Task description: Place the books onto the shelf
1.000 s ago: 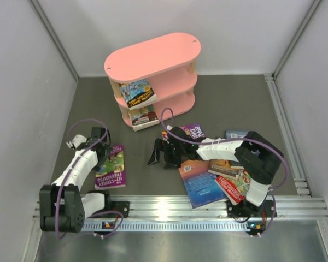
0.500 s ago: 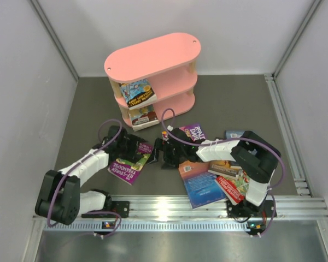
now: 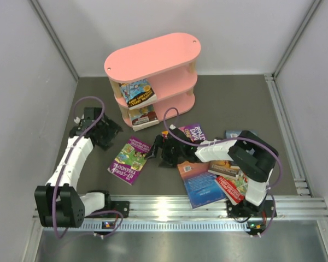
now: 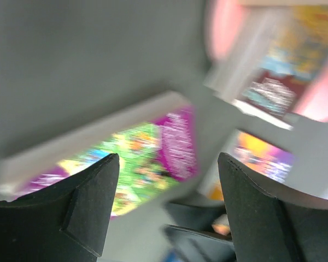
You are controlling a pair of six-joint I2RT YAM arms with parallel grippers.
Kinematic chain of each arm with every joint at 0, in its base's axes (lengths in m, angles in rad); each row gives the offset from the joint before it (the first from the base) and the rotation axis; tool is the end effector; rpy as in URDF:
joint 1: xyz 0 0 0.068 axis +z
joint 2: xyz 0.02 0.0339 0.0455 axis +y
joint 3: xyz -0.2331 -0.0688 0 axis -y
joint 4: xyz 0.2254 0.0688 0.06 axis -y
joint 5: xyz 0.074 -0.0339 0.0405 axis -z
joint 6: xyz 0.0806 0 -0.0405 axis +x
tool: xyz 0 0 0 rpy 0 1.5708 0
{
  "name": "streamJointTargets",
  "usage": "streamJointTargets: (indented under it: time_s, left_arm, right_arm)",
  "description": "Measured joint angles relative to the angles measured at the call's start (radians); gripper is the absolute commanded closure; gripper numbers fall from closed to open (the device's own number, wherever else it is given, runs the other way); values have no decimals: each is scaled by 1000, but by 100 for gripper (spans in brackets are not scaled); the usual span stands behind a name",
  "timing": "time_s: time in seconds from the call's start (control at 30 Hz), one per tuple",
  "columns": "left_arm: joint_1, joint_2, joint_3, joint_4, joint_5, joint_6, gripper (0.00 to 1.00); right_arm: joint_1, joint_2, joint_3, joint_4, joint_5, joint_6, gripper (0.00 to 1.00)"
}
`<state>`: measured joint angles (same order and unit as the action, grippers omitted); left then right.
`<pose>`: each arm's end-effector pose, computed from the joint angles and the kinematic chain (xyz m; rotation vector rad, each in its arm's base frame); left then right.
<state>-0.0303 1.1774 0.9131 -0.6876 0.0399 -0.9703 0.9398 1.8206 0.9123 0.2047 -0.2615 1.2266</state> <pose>0.2533 -0.0109 0.2020 -1.1547 2.3096 -0.4412 0.2070 0.3186 0.1003 0.2210 2.6701 1.2586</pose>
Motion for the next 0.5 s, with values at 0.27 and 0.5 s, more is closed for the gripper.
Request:
streamJointTargets:
  time_s: [0.27,0.5]
  left_arm:
    - [20,145,-84,-40,-70,189,23]
    - [24,181,-171,6,-42,224,25]
  right_arm:
    - [19,26,19,18,34,78,0]
    - [34,67,59,35,70,143,0]
